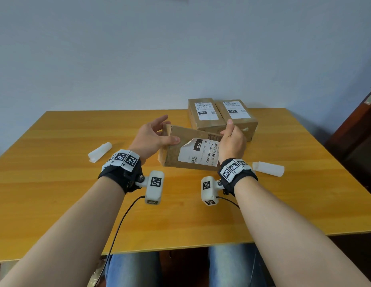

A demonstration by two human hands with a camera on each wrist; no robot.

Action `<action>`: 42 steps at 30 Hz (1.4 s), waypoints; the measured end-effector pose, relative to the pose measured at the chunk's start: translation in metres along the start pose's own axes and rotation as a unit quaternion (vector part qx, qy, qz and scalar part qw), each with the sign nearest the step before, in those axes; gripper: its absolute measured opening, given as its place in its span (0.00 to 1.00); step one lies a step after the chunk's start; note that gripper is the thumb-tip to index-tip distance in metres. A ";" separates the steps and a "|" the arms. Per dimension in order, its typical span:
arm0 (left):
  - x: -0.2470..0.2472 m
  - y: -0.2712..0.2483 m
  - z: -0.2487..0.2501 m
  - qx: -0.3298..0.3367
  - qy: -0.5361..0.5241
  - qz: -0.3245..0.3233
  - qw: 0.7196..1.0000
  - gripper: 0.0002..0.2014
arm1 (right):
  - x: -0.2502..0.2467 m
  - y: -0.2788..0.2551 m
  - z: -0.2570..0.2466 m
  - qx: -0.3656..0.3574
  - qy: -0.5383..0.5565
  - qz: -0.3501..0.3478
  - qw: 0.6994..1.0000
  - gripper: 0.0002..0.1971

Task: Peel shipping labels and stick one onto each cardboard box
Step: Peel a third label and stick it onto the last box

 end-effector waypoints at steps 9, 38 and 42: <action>-0.004 0.007 0.003 -0.015 -0.027 0.033 0.999 0.46 | -0.009 -0.012 -0.064 -0.233 -0.103 -0.007 0.967 0.31; 0.005 -0.003 0.012 -0.004 -0.014 -0.007 1.000 0.51 | -0.010 -0.028 -0.068 -0.283 -0.111 0.104 0.947 0.31; 0.006 -0.005 0.009 0.000 -0.034 -0.004 0.999 0.46 | -0.013 -0.016 -0.069 -0.265 -0.122 0.098 0.952 0.30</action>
Point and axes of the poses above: each hand's wrist, its own y-axis towards the middle knuckle, its own x-axis out of the palm, z = x × y, the point moved 6 cm from there along y, towards the middle knuckle, and after that the axes turned 15 degrees about -y, right-handed, at the moved point
